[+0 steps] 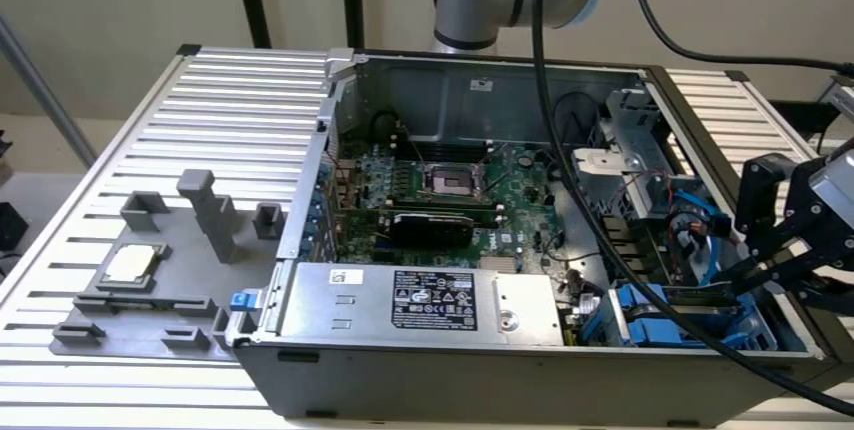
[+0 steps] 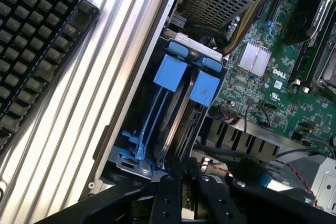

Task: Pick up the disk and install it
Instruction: 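Insert the first disk wire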

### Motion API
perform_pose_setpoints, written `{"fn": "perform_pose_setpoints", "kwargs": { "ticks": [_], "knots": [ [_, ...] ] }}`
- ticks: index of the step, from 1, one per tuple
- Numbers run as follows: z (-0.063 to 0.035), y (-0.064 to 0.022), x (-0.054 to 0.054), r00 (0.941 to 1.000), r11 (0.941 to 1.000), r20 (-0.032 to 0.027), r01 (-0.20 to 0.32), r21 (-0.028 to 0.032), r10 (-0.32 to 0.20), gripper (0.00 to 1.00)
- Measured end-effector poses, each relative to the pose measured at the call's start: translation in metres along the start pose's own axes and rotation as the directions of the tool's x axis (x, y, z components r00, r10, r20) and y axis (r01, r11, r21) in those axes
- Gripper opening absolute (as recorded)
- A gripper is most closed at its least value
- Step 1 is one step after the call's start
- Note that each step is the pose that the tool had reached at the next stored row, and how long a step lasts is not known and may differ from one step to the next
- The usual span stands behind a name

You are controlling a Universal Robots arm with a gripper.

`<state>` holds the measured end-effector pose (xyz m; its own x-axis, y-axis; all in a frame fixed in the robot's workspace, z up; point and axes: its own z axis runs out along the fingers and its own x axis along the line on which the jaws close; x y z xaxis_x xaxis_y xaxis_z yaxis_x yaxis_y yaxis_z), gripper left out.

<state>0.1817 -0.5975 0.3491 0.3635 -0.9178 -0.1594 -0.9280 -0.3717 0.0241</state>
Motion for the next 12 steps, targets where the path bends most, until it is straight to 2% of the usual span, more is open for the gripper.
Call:
{"fn": "perform_pose_setpoints", "kwargs": {
  "ticks": [3,12],
  "knots": [
    [0.0002,0.0011,0.000,1.0000,1.0000,-0.0015,0.000,0.0043,0.000,0.16],
    [0.0019,0.0196,-0.008,0.9996,0.9996,-0.0017,-0.027,0.0106,0.027,0.16]
  ]
}}
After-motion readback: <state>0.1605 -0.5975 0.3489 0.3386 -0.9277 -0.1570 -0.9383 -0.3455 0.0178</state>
